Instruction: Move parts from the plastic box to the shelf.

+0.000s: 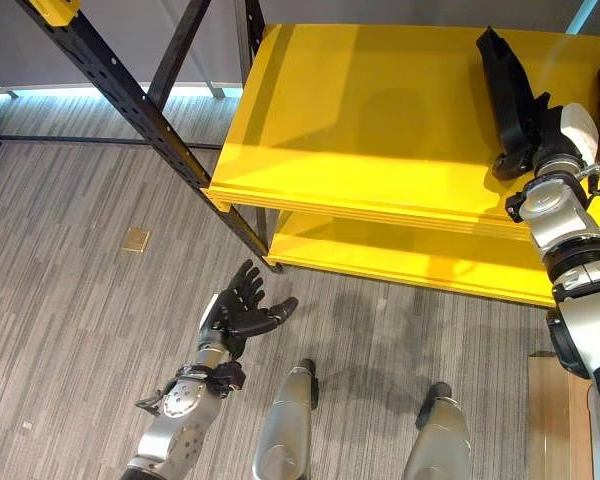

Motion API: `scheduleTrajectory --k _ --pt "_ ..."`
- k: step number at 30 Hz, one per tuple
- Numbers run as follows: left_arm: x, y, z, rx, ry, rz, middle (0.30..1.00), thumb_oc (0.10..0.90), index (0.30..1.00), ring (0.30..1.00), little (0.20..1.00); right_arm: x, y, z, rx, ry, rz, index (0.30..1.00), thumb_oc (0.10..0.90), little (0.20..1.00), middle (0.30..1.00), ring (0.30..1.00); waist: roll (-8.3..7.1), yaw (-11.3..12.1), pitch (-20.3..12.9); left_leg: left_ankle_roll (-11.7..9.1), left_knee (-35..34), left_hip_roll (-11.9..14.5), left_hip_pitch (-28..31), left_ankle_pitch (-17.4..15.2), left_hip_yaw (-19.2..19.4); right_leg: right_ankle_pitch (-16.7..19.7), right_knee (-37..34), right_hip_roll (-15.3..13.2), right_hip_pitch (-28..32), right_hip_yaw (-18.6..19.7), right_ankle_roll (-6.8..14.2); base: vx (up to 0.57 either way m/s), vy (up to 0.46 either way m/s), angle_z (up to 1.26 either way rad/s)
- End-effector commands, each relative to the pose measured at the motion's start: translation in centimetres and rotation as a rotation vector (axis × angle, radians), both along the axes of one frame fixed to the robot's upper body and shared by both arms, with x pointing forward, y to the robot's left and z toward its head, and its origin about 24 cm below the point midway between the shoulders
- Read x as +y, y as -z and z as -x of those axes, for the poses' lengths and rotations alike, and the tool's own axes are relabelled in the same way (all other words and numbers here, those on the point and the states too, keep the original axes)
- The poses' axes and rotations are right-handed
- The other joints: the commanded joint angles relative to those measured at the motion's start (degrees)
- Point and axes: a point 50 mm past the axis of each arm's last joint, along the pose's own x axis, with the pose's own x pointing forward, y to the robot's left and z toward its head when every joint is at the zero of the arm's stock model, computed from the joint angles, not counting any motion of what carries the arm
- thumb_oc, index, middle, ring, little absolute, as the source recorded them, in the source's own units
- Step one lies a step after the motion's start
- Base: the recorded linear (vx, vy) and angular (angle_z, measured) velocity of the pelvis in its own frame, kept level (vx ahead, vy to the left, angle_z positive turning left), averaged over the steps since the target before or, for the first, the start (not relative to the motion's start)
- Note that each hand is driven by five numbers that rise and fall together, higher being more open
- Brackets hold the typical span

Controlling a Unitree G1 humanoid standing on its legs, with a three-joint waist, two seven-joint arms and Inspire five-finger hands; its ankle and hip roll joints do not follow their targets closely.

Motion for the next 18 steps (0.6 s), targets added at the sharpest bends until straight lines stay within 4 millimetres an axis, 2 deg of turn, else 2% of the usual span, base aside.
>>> scheduleTrajectory --k 1,6,10,18 --pt "0.6 -4.3 -0.8 -0.226 0.017 -0.028 1.0 0.9 1.0 1.0 1.0 -1.1 -4.0 0.5 -0.096 0.055 0.04 0.3 0.4 0.3 0.3 0.3 -0.23 -0.1 -1.2 0.9 -0.9 1.8 -0.3 0.4 -0.3 -4.7 3.9 1.5 1.7 1.2 -2.1 0.0 0.0 0.0" --pt "0.6 -4.4 -0.9 -0.233 0.013 -0.023 1.0 0.9 1.0 1.0 1.0 0.1 -3.9 0.0 -0.077 0.019 0.074 0.3 0.4 0.3 0.3 0.3 -0.43 0.1 -1.1 0.8 -0.8 1.9 -0.5 0.5 -0.3 -4.6 4.0 1.6 1.6 1.2 -2.1 0.0 0.0 0.0" --pt "0.6 -4.4 -0.9 -0.237 0.013 -0.017 1.0 0.9 1.0 1.0 1.0 2.3 -4.0 -0.8 -0.053 -0.045 0.14 0.3 0.4 0.3 0.3 0.3 -0.79 0.6 -1.1 0.8 -1.1 1.8 -0.5 0.8 -0.5 -4.3 3.7 1.6 1.6 1.0 -2.1 -0.01 0.0 0.0" --pt "0.7 -4.6 -1.0 -0.247 0.011 -0.017 1.0 0.9 1.0 1.0 1.0 4.6 -4.4 -1.4 -0.034 -0.106 0.248 0.3 0.4 0.3 0.3 0.3 -1.25 1.4 -1.2 0.8 -1.2 1.6 -1.0 1.2 -0.9 -4.0 3.5 1.5 1.8 0.6 -2.0 0.0 0.0 0.0"
